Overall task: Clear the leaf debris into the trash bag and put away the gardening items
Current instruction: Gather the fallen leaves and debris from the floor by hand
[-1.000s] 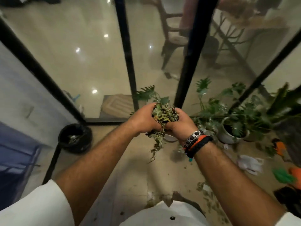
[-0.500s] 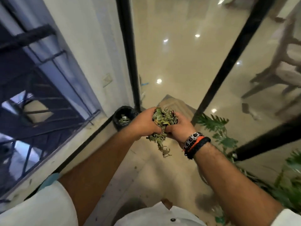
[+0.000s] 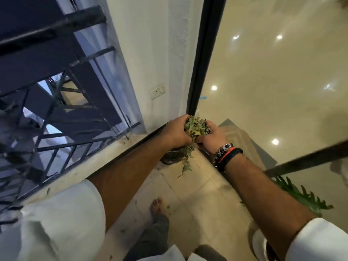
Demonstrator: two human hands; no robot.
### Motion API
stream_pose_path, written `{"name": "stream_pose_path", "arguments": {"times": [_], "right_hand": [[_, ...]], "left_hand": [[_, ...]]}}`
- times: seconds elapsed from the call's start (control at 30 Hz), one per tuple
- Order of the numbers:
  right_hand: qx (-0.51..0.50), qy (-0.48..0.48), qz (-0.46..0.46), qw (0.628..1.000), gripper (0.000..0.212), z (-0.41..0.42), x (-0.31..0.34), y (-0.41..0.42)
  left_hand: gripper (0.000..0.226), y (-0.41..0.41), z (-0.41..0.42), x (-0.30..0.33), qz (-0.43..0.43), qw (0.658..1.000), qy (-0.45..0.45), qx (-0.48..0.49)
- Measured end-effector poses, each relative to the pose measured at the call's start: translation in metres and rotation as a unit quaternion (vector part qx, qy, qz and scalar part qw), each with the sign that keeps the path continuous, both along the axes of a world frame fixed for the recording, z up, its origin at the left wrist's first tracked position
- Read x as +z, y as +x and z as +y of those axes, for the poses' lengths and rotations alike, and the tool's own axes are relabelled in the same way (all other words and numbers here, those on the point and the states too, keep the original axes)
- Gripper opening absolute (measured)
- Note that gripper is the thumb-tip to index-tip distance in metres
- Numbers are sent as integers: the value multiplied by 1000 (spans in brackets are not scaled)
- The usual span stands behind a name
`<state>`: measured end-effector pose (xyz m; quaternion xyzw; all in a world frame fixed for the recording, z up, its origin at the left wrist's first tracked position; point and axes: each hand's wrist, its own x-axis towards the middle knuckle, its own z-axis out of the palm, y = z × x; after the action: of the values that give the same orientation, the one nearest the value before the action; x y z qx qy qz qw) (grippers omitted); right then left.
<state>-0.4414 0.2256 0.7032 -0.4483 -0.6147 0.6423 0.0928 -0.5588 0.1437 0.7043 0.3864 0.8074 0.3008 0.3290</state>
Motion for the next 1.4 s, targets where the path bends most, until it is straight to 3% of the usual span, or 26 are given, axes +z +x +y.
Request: {"name": "stream_pose_path", "arguments": {"times": [0.27,0.47,0.7,0.8,0.87,0.97,1.13,1.4], "right_hand": [[27,65,-37,997,50,69,-96,-126],[78,60,-79,992,46,113,-178,-197],[189,50,-158,968,63,136,-279,-235],[222,68,-205,951,55,143,-296,-238],[211,52,-204,955,56,146,-293,-239],[206,38,-206,956,64,153,-269,-238],[149,-2,-137,979,56,156,-207,-231],[41,-94,-38,994,40,122,-93,-188]], "left_hand": [[64,-120,63,-77,17,999,-31,6],[65,-180,106,-172,-2,998,-46,39],[90,-210,120,-289,-23,990,-132,38],[81,-217,118,-302,-35,989,-146,18],[66,-224,114,-303,-48,987,-145,39],[67,-230,107,-289,-100,983,-124,92],[54,-223,97,-227,-130,977,-76,153],[60,-176,73,-118,-155,968,-29,194]]}}
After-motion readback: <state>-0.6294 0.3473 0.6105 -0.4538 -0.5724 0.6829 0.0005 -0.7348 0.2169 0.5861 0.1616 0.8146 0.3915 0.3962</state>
